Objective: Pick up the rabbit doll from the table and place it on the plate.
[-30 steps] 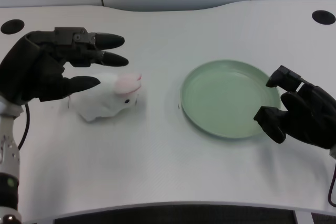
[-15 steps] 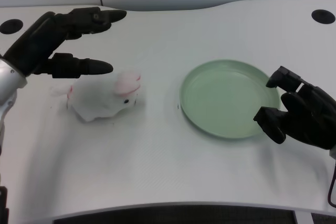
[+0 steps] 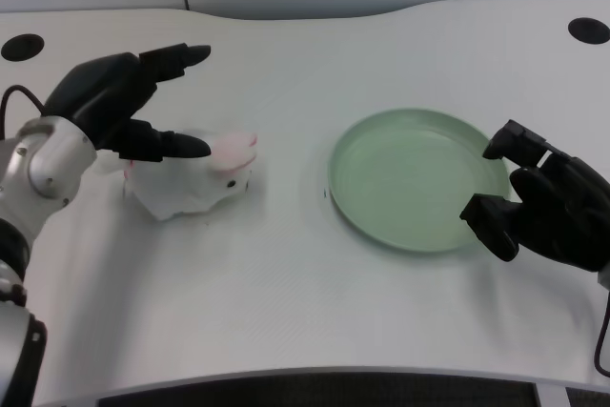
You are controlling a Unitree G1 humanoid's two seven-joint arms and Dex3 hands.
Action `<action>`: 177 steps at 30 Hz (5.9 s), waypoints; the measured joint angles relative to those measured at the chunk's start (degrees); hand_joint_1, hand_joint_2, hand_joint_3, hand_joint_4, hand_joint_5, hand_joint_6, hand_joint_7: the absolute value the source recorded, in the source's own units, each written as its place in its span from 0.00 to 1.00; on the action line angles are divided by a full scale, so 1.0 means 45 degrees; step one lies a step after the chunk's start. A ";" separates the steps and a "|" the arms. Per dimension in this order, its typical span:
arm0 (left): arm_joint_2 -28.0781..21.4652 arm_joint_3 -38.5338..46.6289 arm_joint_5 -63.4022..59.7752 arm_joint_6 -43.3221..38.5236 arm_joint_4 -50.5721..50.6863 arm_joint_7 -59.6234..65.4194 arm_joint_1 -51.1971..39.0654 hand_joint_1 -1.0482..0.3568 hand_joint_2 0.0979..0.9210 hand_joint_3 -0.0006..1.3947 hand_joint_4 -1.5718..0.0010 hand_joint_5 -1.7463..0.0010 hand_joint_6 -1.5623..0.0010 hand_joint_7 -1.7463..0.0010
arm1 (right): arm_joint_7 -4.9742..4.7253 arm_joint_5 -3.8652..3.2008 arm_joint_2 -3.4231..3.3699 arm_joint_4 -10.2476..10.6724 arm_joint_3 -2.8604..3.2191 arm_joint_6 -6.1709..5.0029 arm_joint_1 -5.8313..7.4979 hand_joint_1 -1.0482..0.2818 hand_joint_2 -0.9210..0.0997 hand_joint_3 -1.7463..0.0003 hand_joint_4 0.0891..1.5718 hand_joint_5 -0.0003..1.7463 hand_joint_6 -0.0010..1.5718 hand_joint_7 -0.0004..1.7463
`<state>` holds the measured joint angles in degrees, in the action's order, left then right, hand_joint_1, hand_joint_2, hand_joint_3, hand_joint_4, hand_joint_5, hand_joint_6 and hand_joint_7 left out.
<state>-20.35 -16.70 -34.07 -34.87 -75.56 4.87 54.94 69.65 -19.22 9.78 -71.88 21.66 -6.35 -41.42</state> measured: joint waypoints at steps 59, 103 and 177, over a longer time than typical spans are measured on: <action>0.1796 -0.2942 -0.2300 0.3300 -0.0825 0.2579 0.0746 0.58 0.96 0.00 0.44 0.71 0.28 0.99 | 0.0760 -0.0358 -0.0078 0.0318 0.0061 0.0059 0.0007 0.34 0.02 0.99 0.62 1.00 0.50 1.00; 0.5847 -0.3690 -0.2373 0.0788 -0.0700 0.3030 0.2992 0.58 1.00 0.02 0.62 0.10 0.55 0.37 | 0.1337 -0.0696 -0.0248 0.0436 0.0062 -0.0042 0.0040 0.32 0.01 1.00 0.62 1.00 0.50 1.00; 0.1848 0.7053 1.0978 0.2665 0.1324 -1.1587 -0.1329 0.21 1.00 0.22 0.66 0.91 0.69 1.00 | 0.1082 -0.0718 -0.0097 0.0424 0.0049 0.0049 0.0048 0.32 0.01 1.00 0.62 1.00 0.48 1.00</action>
<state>-12.03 15.03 15.33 -22.88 -69.60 -47.27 48.96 74.52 -22.45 9.35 -69.97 21.88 -6.14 -41.20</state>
